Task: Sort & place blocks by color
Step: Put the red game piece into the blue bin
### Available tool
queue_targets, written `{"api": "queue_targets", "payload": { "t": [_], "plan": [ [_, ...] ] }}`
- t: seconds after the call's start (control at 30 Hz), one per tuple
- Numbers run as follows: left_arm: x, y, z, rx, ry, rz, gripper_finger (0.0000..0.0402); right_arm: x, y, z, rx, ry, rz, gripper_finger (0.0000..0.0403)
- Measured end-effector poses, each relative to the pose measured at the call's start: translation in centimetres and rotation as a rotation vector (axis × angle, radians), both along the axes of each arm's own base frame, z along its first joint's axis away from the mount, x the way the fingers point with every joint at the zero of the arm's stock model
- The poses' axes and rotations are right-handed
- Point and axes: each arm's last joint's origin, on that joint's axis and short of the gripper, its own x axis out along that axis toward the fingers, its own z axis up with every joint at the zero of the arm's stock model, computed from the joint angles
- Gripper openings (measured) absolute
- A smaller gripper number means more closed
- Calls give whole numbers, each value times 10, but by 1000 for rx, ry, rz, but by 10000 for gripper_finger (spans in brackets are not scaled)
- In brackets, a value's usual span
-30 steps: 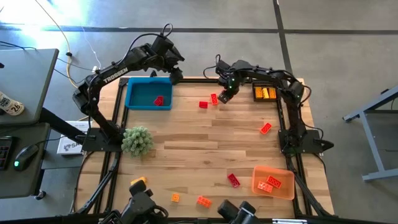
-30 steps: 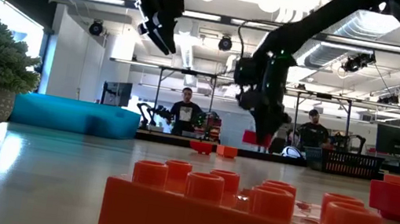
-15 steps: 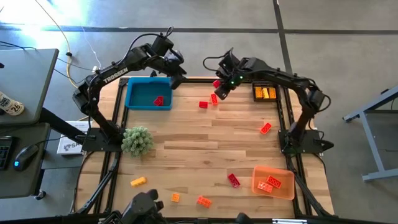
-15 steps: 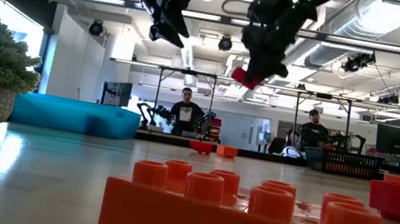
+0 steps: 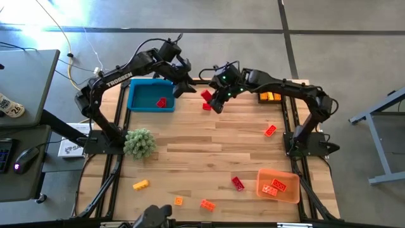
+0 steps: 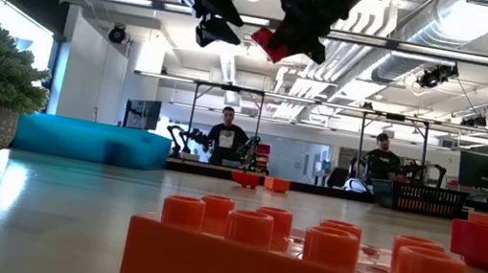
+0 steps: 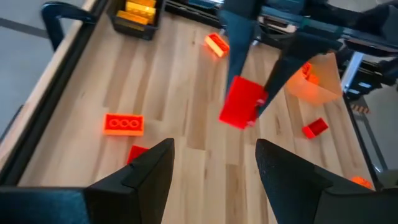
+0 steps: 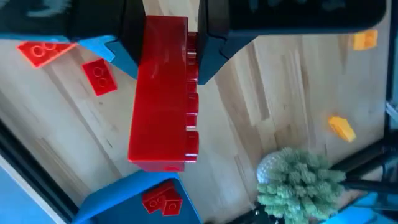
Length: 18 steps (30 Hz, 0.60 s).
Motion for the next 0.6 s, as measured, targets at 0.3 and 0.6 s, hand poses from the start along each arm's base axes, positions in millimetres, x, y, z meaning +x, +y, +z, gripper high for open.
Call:
{"api": "queue_targets", "payload": {
  "t": [0.3,0.6],
  "plan": [
    [15,-18,0,35,-4,-97,213,9,14,3,22,-50,6,71],
    [26,-33,0,40,-5,-153,213,16,24,9,23,-119,20,71]
  ]
}}
